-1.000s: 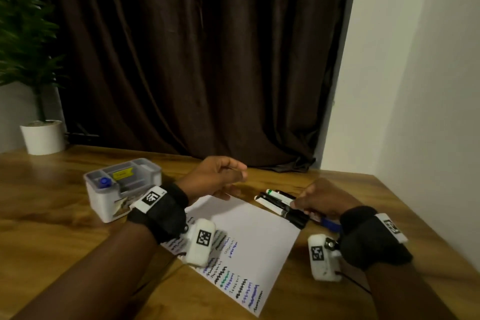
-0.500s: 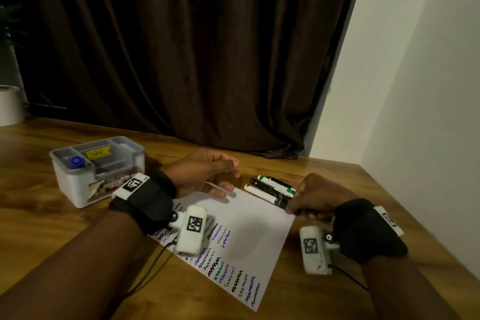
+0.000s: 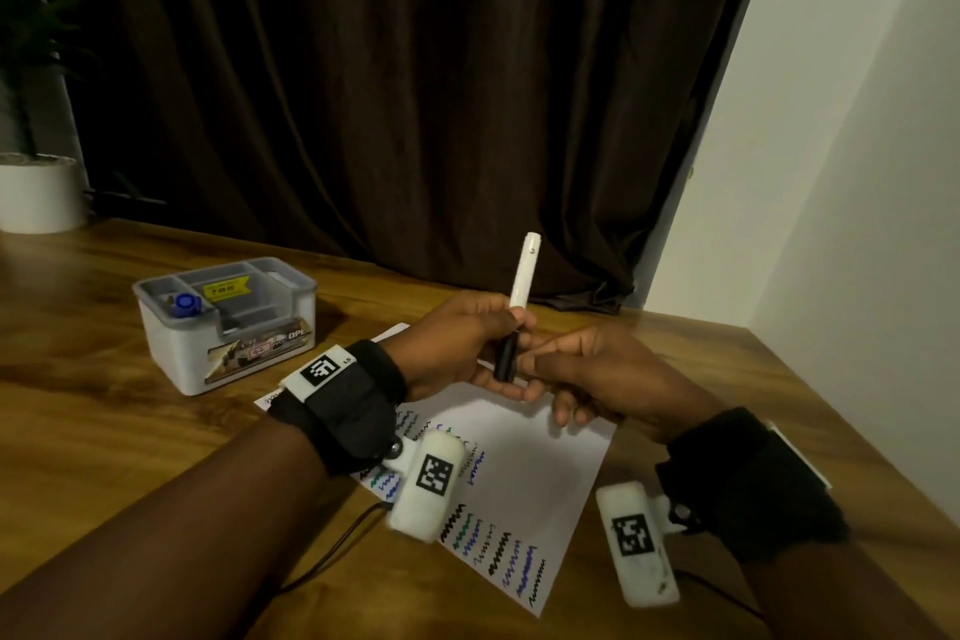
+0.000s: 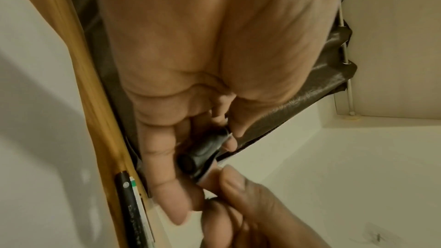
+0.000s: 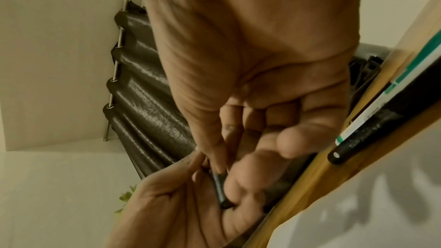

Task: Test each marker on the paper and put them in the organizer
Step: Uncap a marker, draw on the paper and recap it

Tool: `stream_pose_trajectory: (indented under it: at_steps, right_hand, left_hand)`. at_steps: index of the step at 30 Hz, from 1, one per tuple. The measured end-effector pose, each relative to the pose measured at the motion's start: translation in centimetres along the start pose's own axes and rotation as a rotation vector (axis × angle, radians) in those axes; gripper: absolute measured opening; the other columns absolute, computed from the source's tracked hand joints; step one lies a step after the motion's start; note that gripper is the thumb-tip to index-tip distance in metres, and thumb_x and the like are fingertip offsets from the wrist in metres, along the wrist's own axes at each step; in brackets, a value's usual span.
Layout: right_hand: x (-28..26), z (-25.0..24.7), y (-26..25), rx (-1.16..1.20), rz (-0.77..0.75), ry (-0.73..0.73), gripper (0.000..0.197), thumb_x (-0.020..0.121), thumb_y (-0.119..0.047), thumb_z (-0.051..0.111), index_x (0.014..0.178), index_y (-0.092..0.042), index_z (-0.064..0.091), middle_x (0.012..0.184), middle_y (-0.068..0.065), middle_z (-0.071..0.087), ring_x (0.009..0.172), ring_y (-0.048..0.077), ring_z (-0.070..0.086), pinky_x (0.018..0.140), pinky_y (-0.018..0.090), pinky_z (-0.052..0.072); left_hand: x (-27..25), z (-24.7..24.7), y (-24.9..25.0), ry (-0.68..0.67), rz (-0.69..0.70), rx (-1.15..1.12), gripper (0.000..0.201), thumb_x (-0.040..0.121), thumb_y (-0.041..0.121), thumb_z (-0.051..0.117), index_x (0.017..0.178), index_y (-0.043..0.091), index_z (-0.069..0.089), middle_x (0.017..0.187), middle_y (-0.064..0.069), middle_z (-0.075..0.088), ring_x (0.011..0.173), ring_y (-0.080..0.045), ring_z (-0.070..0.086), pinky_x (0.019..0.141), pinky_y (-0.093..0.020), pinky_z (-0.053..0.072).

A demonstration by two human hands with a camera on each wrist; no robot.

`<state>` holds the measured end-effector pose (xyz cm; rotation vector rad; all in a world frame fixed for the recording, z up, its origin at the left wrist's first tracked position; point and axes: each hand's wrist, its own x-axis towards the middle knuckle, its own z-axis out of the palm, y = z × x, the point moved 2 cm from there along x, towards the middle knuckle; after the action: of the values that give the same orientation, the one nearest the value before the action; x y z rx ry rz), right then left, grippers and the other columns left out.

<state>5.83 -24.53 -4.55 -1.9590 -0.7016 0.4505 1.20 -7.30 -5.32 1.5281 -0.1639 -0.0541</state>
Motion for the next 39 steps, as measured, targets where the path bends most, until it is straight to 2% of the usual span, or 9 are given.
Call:
stream_pose_trajectory:
  at_steps: [4,9,11,17,23,27,31,36,39]
  right_hand:
    - [0.0,-0.3,-0.1,0.070,-0.059,0.147,0.033,0.091,-0.039,0.074,0.075,-0.011,0.072,0.062,0.004,0.066,0.045,0.011,0.057,0.049,0.025,0.046]
    - [0.0,-0.1,-0.5,0.243,-0.130,0.185,0.042,0.093,-0.044,0.070,0.101,-0.002,0.070,0.075,0.013,0.064,0.049,0.015,0.055,0.049,0.028,0.043]
    - [0.1,0.1,-0.5,0.280,-0.138,0.179,0.039,0.096,-0.044,0.066,0.095,-0.005,0.066,0.072,0.012,0.062,0.049,0.016,0.054,0.049,0.027,0.043]
    - [0.3,0.6,-0.4,0.251,-0.128,0.198,0.040,0.098,-0.044,0.064,0.075,-0.012,0.059,0.058,0.001,0.050,0.046,0.016,0.053,0.051,0.028,0.046]
    - [0.4,0.7,-0.3,0.265,-0.164,0.237,0.054,0.098,-0.038,0.064,0.108,0.015,0.063,0.056,0.003,0.050,0.043,0.013,0.049,0.046,0.026,0.043]
    - [0.2,0.7,-0.3,0.257,-0.160,0.237,0.048,0.099,-0.037,0.063,0.094,0.011,0.063,0.053,0.003,0.049,0.041,0.013,0.046,0.049,0.029,0.042]
    - [0.2,0.7,-0.3,0.269,-0.169,0.238,0.056,0.099,-0.037,0.062,0.102,0.019,0.060,0.055,0.007,0.047,0.041,0.013,0.046,0.048,0.027,0.043]
    - [0.3,0.6,-0.2,0.310,-0.149,0.217,0.042,0.102,-0.034,0.059,0.103,0.007,0.069,0.057,0.004,0.043,0.045,0.013,0.044,0.052,0.030,0.042]
    - [0.2,0.7,-0.5,0.337,-0.162,0.175,0.028,0.104,-0.034,0.055,0.117,-0.021,0.077,0.058,0.000,0.040,0.049,0.013,0.044,0.052,0.028,0.042]
  left_hand:
    - [0.1,0.0,0.0,0.018,0.005,-0.012,0.024,0.108,0.023,0.038,0.103,0.011,0.058,0.077,-0.008,0.056,0.066,-0.022,0.058,0.061,-0.035,0.054]
    - [-0.2,0.5,-0.1,-0.117,0.018,0.005,0.022,0.109,0.024,0.036,0.106,0.010,0.052,0.073,-0.005,0.047,0.054,-0.016,0.045,0.047,-0.026,0.040]
    - [-0.3,0.7,-0.2,-0.185,0.024,0.062,0.024,0.108,0.026,0.037,0.103,0.013,0.056,0.073,-0.004,0.045,0.050,-0.012,0.033,0.043,-0.023,0.026]
    - [-0.7,0.6,0.1,-0.189,0.010,0.159,0.023,0.108,0.028,0.037,0.112,0.017,0.056,0.065,0.001,0.032,0.048,-0.008,0.024,0.040,-0.018,0.021]
    - [-1.0,0.7,0.3,-0.187,-0.023,0.137,0.032,0.108,0.028,0.036,0.136,0.030,0.052,0.063,0.004,0.032,0.049,-0.007,0.022,0.041,-0.019,0.017]
    - [-1.1,0.8,0.4,-0.179,-0.042,0.146,0.032,0.109,0.029,0.036,0.137,0.031,0.052,0.062,0.006,0.032,0.048,-0.006,0.022,0.039,-0.017,0.018]
    - [-1.1,0.7,0.5,-0.164,-0.054,0.166,0.033,0.108,0.031,0.038,0.138,0.029,0.052,0.062,0.005,0.033,0.047,-0.006,0.022,0.040,-0.018,0.017]
    - [-1.2,0.7,0.5,-0.148,-0.058,0.185,0.032,0.108,0.033,0.039,0.138,0.031,0.052,0.058,0.006,0.034,0.043,-0.006,0.023,0.037,-0.017,0.018]
    - [-1.3,0.9,0.5,-0.131,-0.052,0.193,0.034,0.107,0.035,0.041,0.140,0.030,0.049,0.057,0.006,0.033,0.043,-0.006,0.022,0.038,-0.017,0.016]
